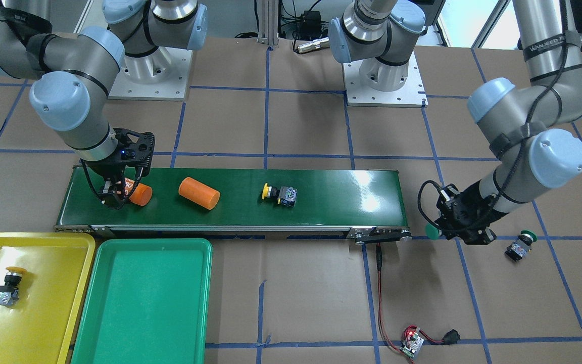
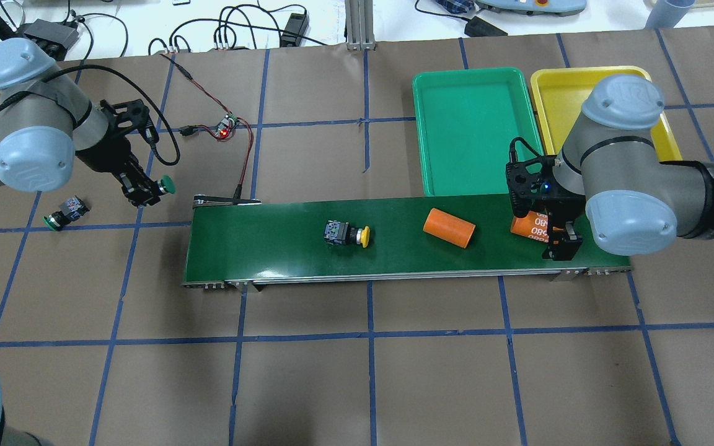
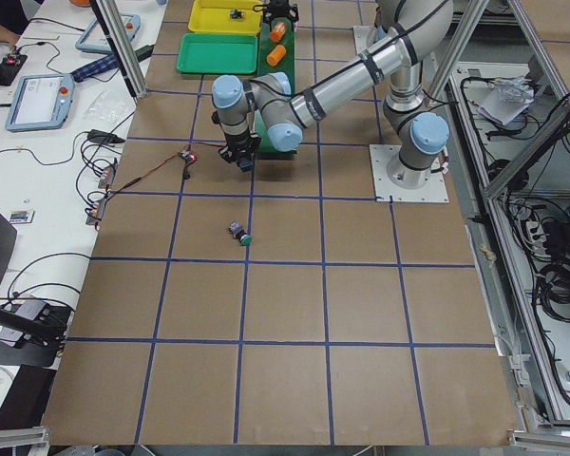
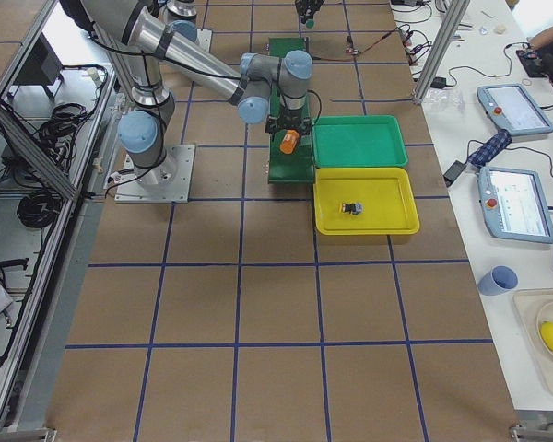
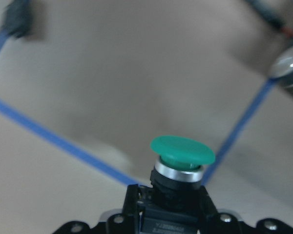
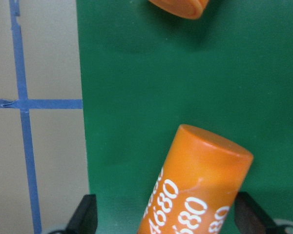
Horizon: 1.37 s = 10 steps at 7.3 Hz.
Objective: Sort buttons by color to trays
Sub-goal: 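Place the green-capped button on the belt while right gripper grasps orange cylinder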
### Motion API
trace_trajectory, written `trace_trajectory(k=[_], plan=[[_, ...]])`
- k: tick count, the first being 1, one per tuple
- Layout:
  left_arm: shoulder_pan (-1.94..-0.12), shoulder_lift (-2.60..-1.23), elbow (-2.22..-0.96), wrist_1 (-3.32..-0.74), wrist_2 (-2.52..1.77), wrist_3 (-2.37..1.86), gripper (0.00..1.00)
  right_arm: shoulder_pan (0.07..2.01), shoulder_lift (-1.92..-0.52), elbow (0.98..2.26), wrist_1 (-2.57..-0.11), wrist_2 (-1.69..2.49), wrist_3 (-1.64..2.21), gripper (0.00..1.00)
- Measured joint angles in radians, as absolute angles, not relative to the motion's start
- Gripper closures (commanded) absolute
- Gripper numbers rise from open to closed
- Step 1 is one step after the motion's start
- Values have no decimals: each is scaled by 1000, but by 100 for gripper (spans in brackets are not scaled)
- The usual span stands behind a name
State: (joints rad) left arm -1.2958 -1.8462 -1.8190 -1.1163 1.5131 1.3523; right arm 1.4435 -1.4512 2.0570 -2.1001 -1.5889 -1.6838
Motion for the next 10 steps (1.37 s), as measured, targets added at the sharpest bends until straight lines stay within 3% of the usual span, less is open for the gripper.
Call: trace_trajectory(k=[3, 4, 5, 6, 7, 10], plan=[[-1531, -1716, -1927, -1102, 1515, 1329, 100, 1444, -1451, 2057, -2100, -1587, -1683, 0], [-1605, -1706, -1949, -1078, 1521, 1309, 96, 1445, -1451, 2057, -2100, -1586, -1683, 0], [-1649, -1705, -1980, -1045, 1525, 1281, 48, 1445, -1451, 2057, -2100, -1586, -1684, 0], [-1670, -1710, -2018, -989, 1527, 1263, 20, 1448, -1451, 2057, -2100, -1586, -1684, 0], [-1684, -1718, -2060, -909, 1527, 1247, 0, 1456, -1451, 2057, -2100, -1586, -1683, 0], [-1681, -1696, -2071, -830, 1558, 1160, 0, 1467, -1451, 2054, -2101, -1586, -1682, 0]])
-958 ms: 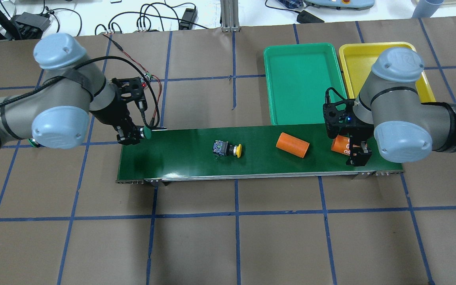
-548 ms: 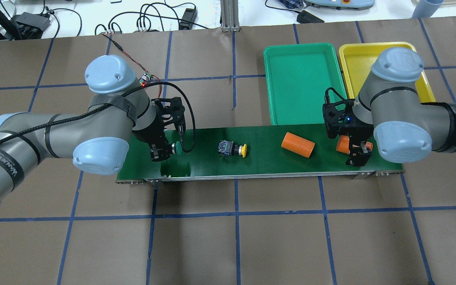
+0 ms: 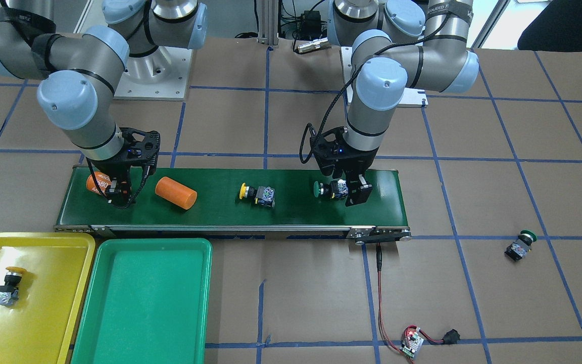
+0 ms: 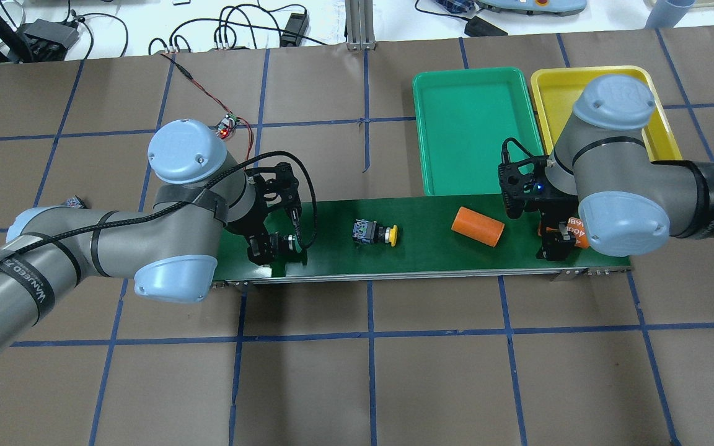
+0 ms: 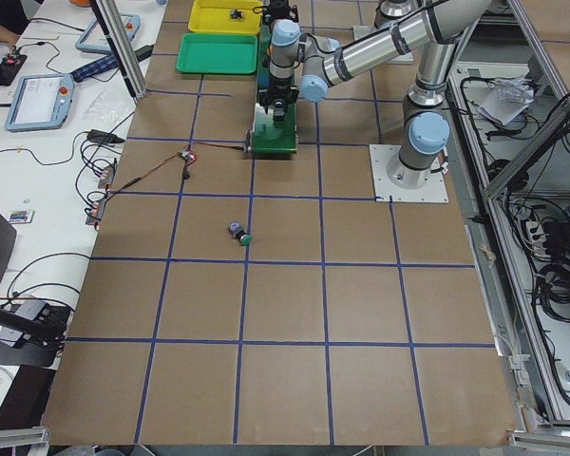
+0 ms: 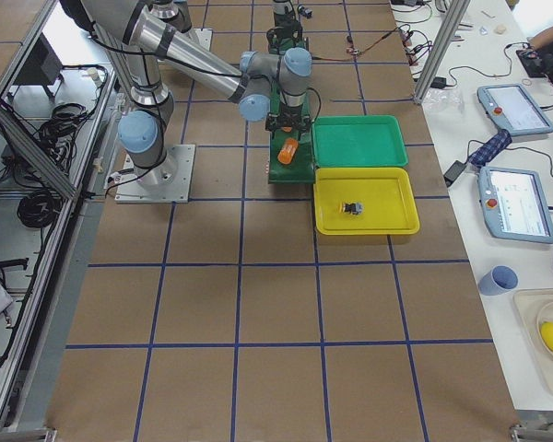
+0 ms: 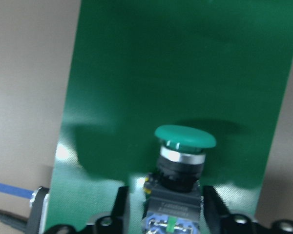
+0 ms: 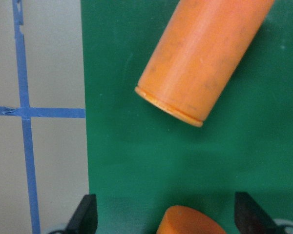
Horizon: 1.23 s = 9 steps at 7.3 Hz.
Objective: Sort buttons by color to trays
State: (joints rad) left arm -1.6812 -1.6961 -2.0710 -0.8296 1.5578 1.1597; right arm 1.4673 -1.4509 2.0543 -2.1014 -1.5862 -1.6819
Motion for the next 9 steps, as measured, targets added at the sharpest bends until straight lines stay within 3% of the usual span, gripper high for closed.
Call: trace_trajectory(k=[2, 4, 9], plan=[[-1556, -1687, -1985, -945, 1559, 1134, 0, 1468, -1450, 2054, -2102, -1586, -1682, 0], [-1320, -1718, -1926, -1020, 1548, 1114, 0, 1468, -1450, 2055, -2102, -1584, -1683, 0], [-1034, -1907, -1796, -1005, 1570, 1156, 0, 1469, -1438, 2053, -2103, -1577, -1681, 0]])
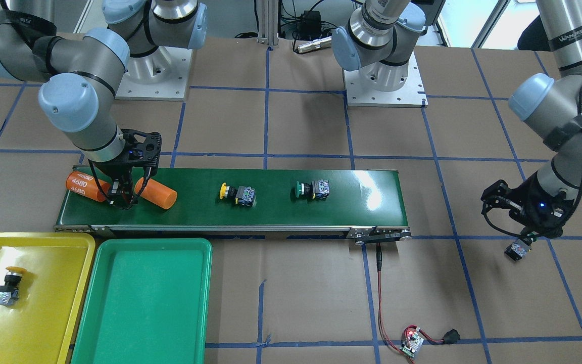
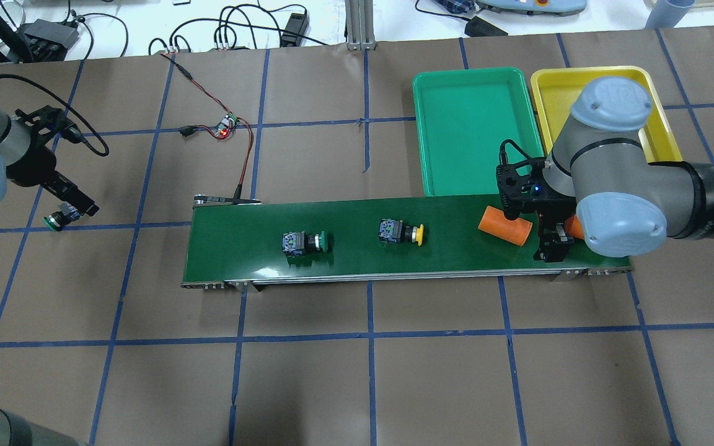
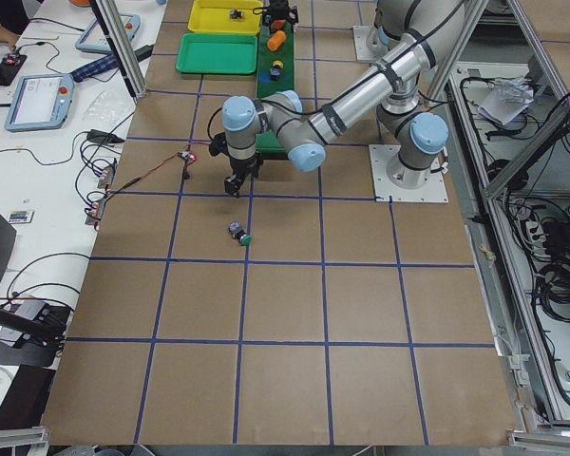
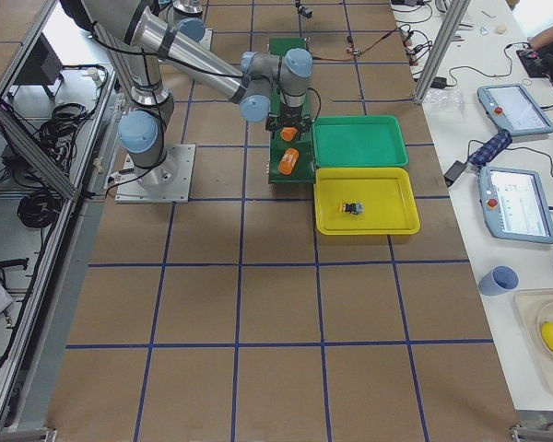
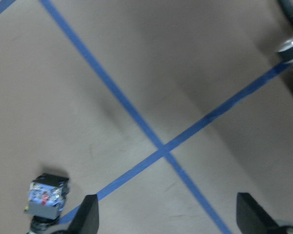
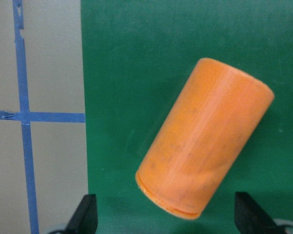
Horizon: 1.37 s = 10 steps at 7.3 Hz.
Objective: Sort buttons by color to trays
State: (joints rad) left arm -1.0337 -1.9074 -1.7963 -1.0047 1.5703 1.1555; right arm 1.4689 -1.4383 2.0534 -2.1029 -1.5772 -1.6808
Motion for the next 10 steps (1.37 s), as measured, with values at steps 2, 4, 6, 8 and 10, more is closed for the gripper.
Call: trace_trajectory(k=[2, 4, 6, 8, 10], plan=[[-988, -1993, -1786, -871, 1568, 1315, 0, 1469, -1433, 2051, -2104, -1577, -1680, 0], [-964, -2062, -1759, -800, 1560, 1405, 0, 1474, -1432, 2051, -2105, -1575, -1677, 0], [-952, -2107, -1737, -798, 1560, 1439, 0, 1493, -1430, 2049, -2107, -1577, -1674, 0], [-946, -2122, -1743, -804, 1562, 1446, 90, 1503, -1430, 2048, -2111, -1575, -1671, 0], [-949, -2128, -1733, -810, 1565, 1434, 100, 1504, -1430, 2046, -2113, -1573, -1666, 0]])
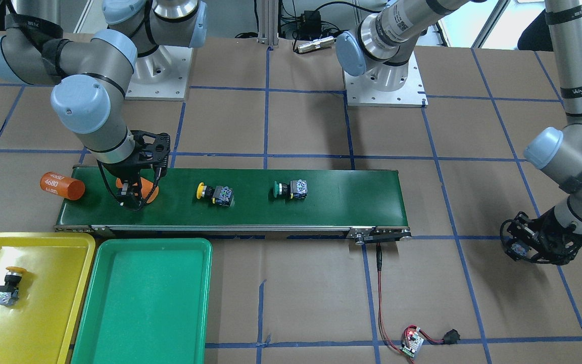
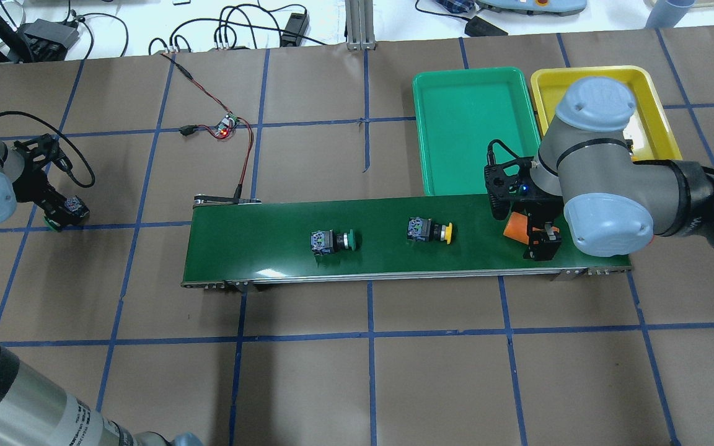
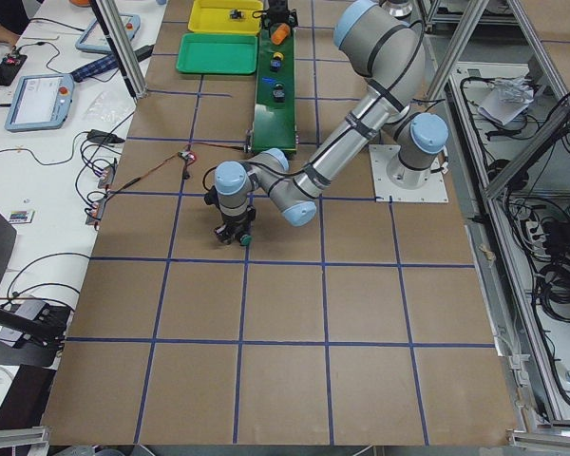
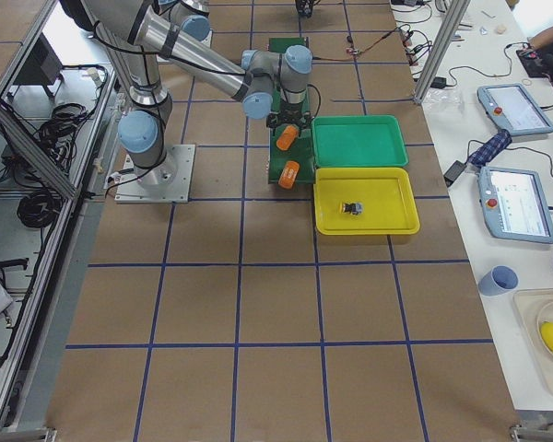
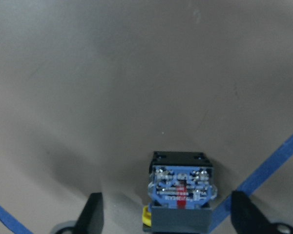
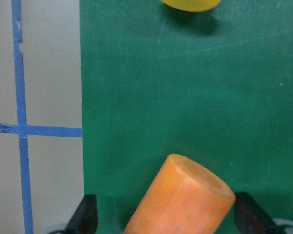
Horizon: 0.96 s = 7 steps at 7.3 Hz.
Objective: Sort buttons by color to trays
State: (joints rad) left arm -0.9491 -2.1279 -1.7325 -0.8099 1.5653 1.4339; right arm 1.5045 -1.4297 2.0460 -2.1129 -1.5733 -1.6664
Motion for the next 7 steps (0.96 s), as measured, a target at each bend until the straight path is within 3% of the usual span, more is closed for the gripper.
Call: trace_trajectory(k=[3, 7], plan=[[-981, -2074, -1725, -908, 1562, 1428, 100, 1509, -1430, 2045, -2115, -1573, -1661, 0], [-1202, -1860, -1777, -1115, 1558, 1431, 100, 1535, -1425, 2044, -2119, -1571, -1641, 0]])
